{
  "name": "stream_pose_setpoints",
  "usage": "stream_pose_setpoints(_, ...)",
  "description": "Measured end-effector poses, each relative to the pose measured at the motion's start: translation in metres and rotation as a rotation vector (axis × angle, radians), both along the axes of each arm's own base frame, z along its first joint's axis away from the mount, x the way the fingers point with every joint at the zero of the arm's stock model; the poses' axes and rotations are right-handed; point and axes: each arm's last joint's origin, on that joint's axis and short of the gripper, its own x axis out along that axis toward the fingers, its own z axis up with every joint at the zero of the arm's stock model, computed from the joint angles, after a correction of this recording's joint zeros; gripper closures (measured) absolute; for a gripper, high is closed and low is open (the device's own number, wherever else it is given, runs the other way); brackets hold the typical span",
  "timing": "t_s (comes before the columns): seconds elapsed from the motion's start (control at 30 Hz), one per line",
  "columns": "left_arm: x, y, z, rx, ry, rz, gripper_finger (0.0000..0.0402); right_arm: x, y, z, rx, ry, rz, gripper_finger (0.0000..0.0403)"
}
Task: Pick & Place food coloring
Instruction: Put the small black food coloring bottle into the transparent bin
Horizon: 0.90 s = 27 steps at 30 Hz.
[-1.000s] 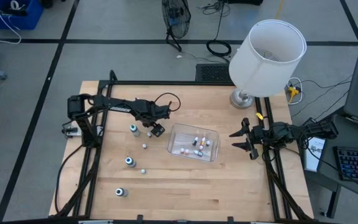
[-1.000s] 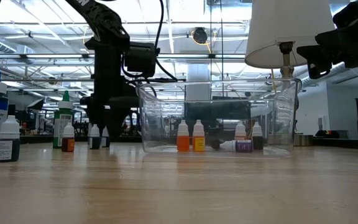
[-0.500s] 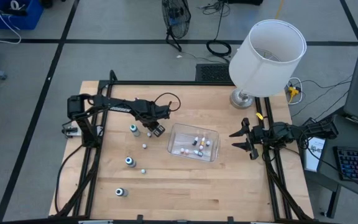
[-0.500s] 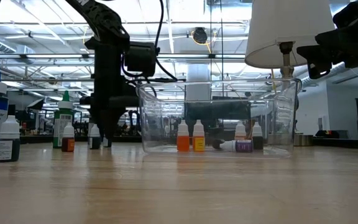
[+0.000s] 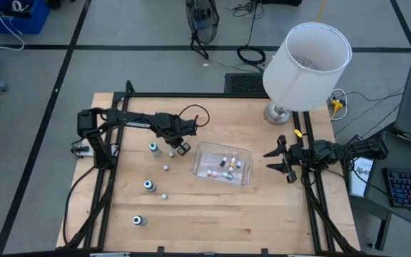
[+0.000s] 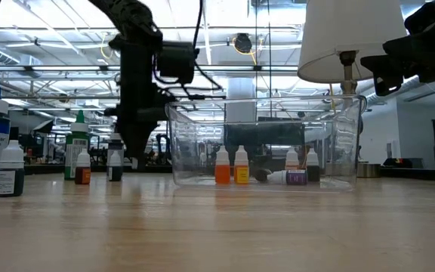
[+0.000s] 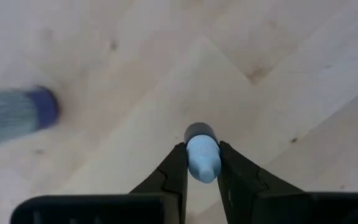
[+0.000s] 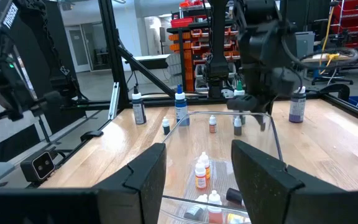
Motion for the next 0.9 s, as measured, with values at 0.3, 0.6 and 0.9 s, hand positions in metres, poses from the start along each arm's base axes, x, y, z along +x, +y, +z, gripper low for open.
stream_pose_setpoints(0.3,0.024,-0.016,0.086,0.125,0.009,-0.113,0.0337,0.0,0.0,0.0,0.0,0.0,0.0,0.0234)
stream_pose_setpoints(0.6,0.054,-0.054,0.16,0.192,-0.296,-0.415,0.0337,0.0,0.0,0.0,0.0,0.0,0.0,0.0234)
stream_pose_setpoints(0.9,0.083,-0.066,0.124,0.102,-0.261,-0.506,0.0337,0.0,0.0,0.0,0.0,0.0,0.0,0.0234)
